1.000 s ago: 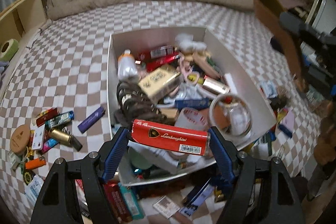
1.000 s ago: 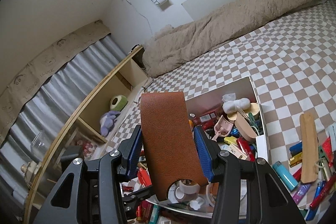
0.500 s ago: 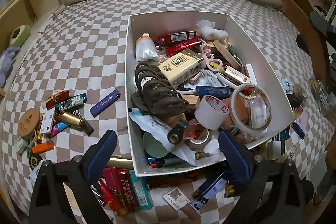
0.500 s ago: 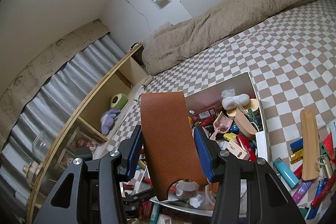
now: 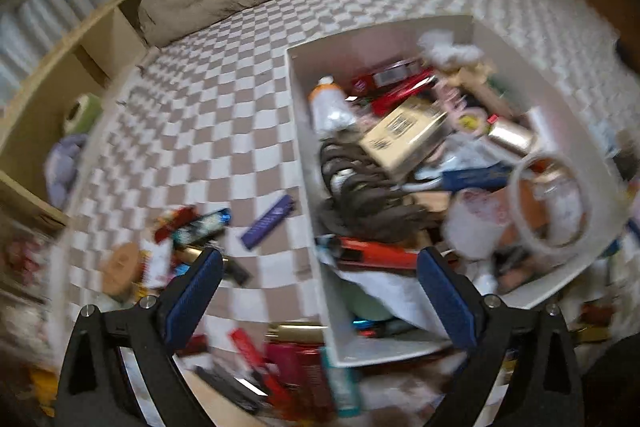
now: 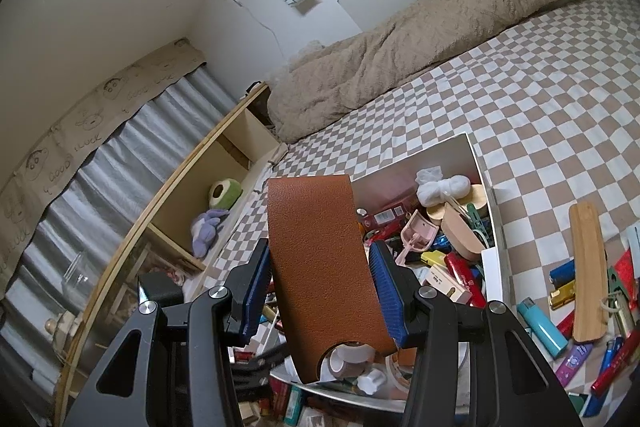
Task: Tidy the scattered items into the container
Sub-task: 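Lower the red lighter into the box and open the left tool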
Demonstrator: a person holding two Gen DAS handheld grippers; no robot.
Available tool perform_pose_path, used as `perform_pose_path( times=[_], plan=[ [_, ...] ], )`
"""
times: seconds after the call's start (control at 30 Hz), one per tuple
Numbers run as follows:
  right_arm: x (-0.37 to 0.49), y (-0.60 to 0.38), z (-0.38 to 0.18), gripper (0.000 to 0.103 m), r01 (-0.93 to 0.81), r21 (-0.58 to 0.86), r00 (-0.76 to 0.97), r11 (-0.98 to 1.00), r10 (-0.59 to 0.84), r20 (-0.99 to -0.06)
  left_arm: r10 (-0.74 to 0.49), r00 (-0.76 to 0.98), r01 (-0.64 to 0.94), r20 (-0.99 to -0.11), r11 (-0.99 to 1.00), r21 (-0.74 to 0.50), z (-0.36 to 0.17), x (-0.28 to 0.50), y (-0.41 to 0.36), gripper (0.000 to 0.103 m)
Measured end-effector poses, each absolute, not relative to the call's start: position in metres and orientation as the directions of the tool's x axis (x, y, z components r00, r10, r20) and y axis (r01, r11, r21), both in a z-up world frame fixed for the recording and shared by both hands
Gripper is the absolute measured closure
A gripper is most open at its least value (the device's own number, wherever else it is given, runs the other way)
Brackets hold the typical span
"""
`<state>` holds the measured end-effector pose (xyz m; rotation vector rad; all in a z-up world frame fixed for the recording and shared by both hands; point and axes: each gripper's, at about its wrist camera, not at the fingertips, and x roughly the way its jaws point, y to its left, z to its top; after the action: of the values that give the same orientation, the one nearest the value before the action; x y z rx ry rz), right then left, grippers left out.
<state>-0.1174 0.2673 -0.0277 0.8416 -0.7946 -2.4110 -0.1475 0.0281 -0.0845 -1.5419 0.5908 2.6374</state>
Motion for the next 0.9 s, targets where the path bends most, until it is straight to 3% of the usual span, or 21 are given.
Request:
perform_pose_path(
  times=[0.17,0.53,0.9],
  plan=[
    [-0.117,0.267,-0.028,0.053,0.227,0.65,-0.706,-0.725,-0.582,-0.403,-0.266,-0.455,-0.298,-0.85,-0.854,0.427,-0.102,-0.159,0.029,0.005],
    [-0.116,0.273,-0.032,0.053,0.205,0.666,-0.705,-0.717,-0.581,-0.407,-0.357,-0.281,-0.434,-0.891,-0.78,0.45,-0.127,-0.185,0.017,0.0],
    [-0.117,0.274,-0.034,0.053,0.198,0.683,-0.701,-0.703,-0.589,-0.403,-0.232,-0.186,-0.384,-0.955,-0.877,0.288,-0.127,-0.186,0.01,0.001]
  ],
)
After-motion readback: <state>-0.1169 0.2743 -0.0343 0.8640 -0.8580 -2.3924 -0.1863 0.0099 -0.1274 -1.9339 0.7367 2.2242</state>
